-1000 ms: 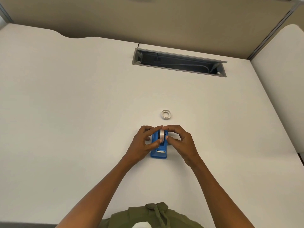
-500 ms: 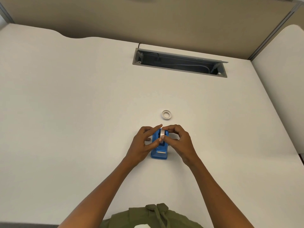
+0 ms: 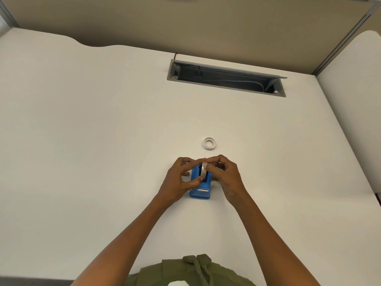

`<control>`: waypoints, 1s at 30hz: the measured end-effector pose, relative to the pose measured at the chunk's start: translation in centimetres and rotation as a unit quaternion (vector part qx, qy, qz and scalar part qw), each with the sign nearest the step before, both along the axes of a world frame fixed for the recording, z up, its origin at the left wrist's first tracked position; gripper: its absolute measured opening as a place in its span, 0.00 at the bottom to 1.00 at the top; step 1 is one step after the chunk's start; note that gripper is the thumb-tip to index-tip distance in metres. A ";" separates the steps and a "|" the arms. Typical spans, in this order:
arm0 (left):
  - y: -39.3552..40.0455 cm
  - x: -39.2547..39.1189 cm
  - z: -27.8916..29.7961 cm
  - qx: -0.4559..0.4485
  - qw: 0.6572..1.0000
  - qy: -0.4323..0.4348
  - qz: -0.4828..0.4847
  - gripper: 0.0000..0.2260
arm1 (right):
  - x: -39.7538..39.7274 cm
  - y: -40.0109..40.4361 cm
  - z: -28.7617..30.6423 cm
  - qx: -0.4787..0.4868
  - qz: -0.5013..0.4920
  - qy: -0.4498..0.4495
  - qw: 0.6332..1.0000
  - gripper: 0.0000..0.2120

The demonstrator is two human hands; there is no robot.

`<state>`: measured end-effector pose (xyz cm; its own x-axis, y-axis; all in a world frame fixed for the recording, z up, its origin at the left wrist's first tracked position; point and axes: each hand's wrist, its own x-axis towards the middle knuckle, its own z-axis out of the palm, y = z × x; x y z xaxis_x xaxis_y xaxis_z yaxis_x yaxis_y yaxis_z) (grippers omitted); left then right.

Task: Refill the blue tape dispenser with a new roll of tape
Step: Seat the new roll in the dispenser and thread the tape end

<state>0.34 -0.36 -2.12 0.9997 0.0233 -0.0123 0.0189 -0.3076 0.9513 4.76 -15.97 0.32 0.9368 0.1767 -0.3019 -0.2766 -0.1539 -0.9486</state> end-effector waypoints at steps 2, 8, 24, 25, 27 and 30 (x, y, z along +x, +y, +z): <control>0.0 0.0 0.0 0.003 1.000 0.000 -0.004 0.23 | 0.0 0.0 0.1 0.011 -0.008 0.005 1.000 0.05; 0.0 0.1 -0.3 0.009 1.000 0.001 -0.013 0.22 | -0.7 -0.2 0.4 0.000 -0.002 -0.046 0.999 0.05; 0.0 0.1 -0.5 0.010 1.000 0.001 -0.005 0.21 | -0.7 -0.3 0.3 -0.060 0.041 -0.083 0.994 0.13; -0.1 0.1 -0.5 0.008 1.000 0.004 -0.004 0.21 | -0.7 -0.3 0.3 -0.057 0.034 -0.077 0.995 0.12; -0.1 0.1 -0.4 0.005 1.000 0.009 -0.004 0.20 | -0.4 -0.2 0.3 -0.055 0.023 -0.068 0.996 0.11; -0.1 0.2 -0.3 0.003 1.000 0.012 -0.005 0.20 | -0.1 -0.2 0.2 -0.053 0.015 -0.055 0.997 0.09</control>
<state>0.51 -0.42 -2.42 0.9993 0.0135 -0.0362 0.0386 -0.3135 0.9488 4.63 -16.17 0.56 0.9602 0.1776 -0.2156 -0.1650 -0.2622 -0.9508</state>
